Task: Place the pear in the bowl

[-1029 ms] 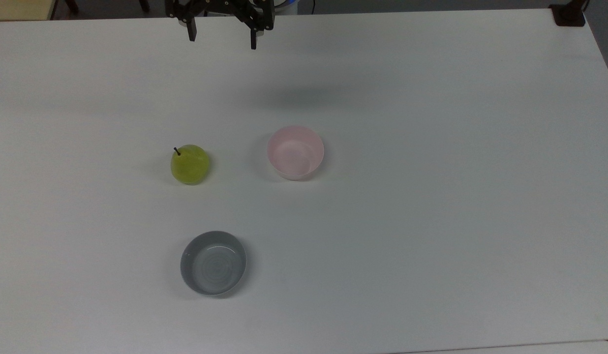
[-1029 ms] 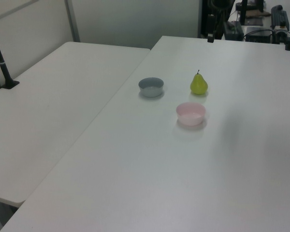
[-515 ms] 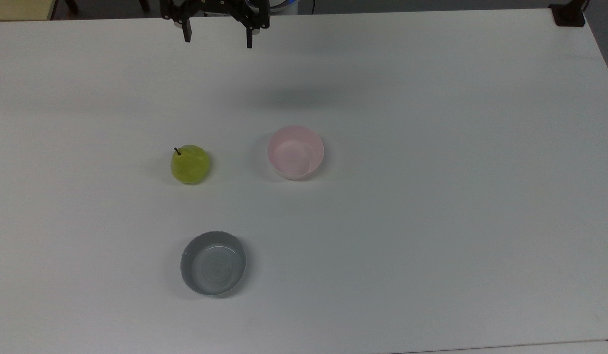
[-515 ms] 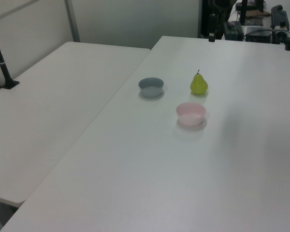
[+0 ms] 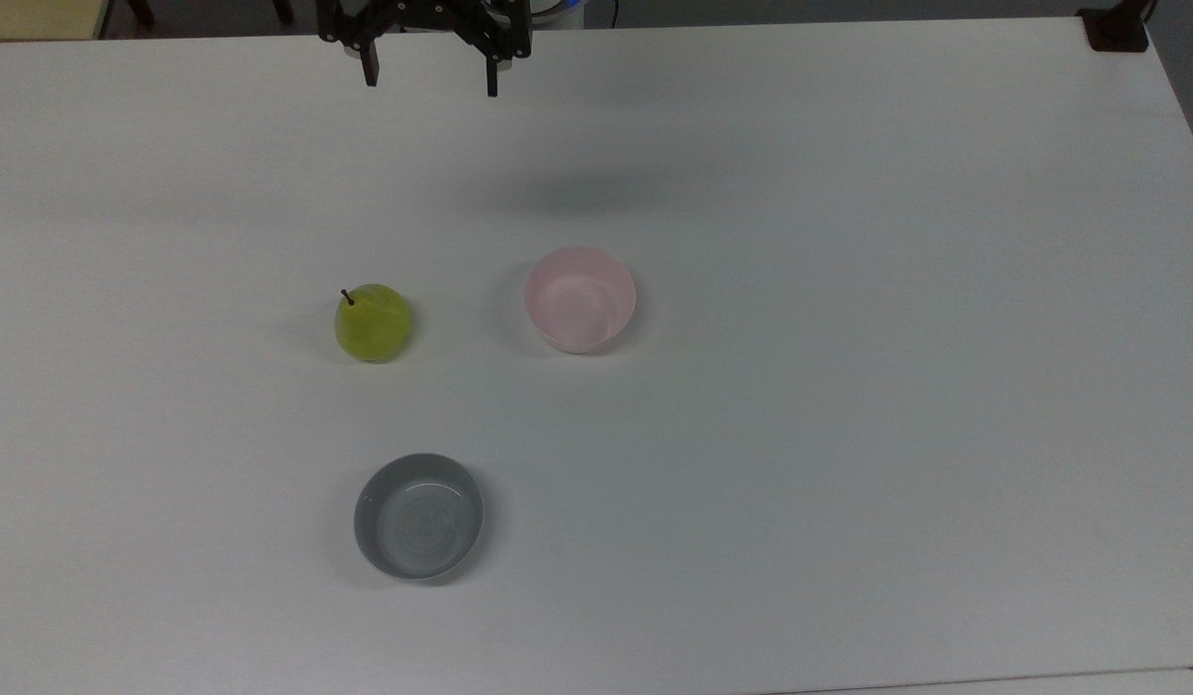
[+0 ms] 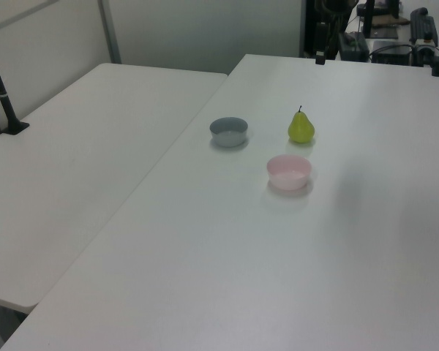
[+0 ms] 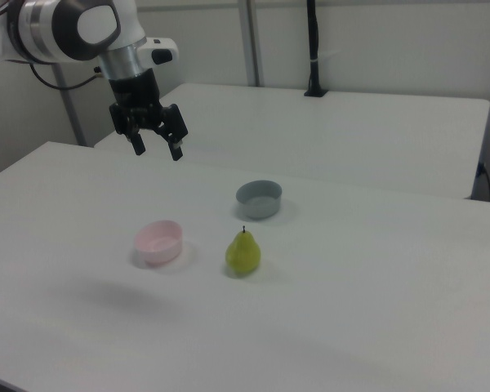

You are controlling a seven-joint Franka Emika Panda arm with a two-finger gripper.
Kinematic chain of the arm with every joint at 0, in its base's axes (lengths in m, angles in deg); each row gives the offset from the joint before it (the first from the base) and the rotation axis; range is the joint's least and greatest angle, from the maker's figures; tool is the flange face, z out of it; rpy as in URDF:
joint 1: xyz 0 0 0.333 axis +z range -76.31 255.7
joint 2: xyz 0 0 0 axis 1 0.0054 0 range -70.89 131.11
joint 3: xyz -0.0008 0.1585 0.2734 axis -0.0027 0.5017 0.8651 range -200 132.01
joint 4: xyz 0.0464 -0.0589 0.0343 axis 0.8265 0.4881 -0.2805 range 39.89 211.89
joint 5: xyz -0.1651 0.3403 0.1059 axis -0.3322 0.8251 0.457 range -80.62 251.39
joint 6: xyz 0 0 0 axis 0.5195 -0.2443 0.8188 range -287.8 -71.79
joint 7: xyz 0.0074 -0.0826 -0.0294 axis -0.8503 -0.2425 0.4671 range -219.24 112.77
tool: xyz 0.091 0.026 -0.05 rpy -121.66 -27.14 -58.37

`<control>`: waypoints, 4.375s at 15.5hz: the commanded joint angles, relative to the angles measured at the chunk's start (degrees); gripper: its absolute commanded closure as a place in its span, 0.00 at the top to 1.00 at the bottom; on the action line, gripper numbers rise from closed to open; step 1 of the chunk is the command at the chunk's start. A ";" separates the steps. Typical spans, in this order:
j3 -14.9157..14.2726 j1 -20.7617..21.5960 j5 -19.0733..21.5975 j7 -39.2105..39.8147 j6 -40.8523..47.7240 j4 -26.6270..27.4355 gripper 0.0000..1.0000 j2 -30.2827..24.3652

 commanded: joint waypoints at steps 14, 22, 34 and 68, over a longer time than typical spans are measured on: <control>-0.26 -1.39 1.23 1.52 0.60 -0.48 1.00 0.36; -0.26 -8.78 1.41 10.83 -8.53 -1.62 1.00 6.50; 0.35 -8.78 0.53 14.87 -17.06 0.39 1.00 16.89; 0.35 -7.90 -0.35 17.60 -23.75 3.48 0.33 22.25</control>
